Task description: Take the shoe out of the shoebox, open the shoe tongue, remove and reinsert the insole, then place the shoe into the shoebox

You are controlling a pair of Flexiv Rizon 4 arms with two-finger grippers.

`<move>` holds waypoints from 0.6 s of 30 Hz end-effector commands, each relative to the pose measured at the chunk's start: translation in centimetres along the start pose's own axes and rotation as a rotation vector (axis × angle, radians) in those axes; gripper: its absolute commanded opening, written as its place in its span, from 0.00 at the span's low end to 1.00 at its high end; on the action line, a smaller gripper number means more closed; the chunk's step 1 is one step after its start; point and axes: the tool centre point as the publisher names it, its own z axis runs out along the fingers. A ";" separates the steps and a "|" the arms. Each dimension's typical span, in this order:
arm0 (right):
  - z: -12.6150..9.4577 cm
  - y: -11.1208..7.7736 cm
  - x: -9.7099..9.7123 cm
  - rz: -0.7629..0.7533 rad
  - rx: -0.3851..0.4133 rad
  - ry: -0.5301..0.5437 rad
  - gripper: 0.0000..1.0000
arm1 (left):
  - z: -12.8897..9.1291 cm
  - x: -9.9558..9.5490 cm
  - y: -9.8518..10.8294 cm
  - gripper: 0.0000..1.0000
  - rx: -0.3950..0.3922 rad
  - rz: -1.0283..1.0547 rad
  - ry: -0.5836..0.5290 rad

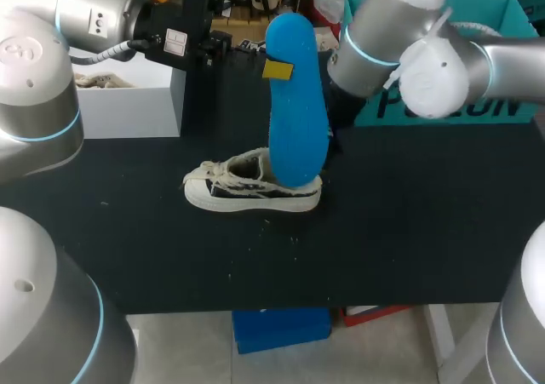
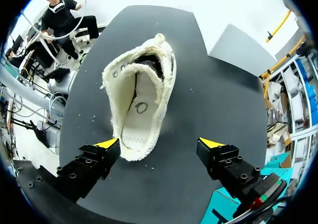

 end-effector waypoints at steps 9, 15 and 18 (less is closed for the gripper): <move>1.8 2.9 -1.6 -0.015 0.222 0.032 1.00 | 0.1 0.0 0.1 0.00 0.002 0.001 -0.003; 2.5 3.7 -2.1 -0.023 0.232 0.040 1.00 | 0.1 0.0 0.1 0.00 0.002 0.001 -0.003; 2.9 4.1 -2.4 -0.027 0.251 0.050 1.00 | 0.1 0.0 0.1 0.00 0.002 0.001 -0.003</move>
